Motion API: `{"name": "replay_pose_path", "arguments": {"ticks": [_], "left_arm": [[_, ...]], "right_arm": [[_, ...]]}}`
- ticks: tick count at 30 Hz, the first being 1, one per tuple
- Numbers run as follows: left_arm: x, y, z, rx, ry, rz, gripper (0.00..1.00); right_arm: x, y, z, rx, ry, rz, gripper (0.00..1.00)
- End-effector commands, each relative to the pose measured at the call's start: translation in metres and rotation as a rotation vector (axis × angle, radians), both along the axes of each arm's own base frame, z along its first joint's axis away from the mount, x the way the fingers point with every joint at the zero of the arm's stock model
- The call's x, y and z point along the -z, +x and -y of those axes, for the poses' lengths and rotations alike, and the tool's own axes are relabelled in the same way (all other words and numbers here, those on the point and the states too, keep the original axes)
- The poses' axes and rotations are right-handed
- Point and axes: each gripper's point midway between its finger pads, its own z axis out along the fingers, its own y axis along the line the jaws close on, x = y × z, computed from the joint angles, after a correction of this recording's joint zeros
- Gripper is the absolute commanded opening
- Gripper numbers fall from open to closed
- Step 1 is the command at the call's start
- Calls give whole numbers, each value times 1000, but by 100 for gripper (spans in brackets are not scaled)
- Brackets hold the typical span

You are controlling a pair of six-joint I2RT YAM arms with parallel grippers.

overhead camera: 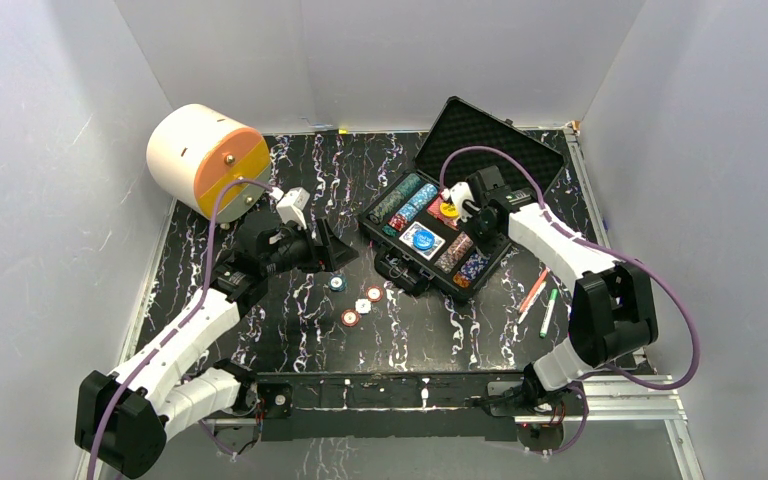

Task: Pack up texas hold em set

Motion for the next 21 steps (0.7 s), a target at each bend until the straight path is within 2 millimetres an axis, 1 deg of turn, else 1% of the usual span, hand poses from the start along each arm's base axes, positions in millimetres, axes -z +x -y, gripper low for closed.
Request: {"name": "replay_pose_path", "arguments": {"ticks": [1,4,6,7,8,9,11,12,15,21], "left_arm": [[0,-1,-2,-1,6,12,75],[1,-1,-2,-2,5,9,75],[1,-1,-2,-3,4,8,75],[0,-1,-2,-3,3,10,75],[-1,0,-2,-2,3,10,75],[-1,0,-2,-3,5,12,75],[-1,0,-2,-5,4,12,75],[0,0,-2,-6,4,10,75],[1,0,-2,-8,3,7,75],[3,0,-2,-7,4,3,75]], "right_arm": [[-13,2,-2,-17,11,1,27],[-16,3,-2,-11,14,18,35],[-21,6,-2,3,19,39,38],[-25,8,-4,7,32,51,37],[-29,9,-6,7,48,59,36],[-33,9,-9,2,67,67,32],[-37,9,-15,-12,103,74,22],[-36,7,-17,-18,114,70,15],[-29,4,-21,-25,129,41,6],[-20,9,-26,-18,133,8,3]]}}
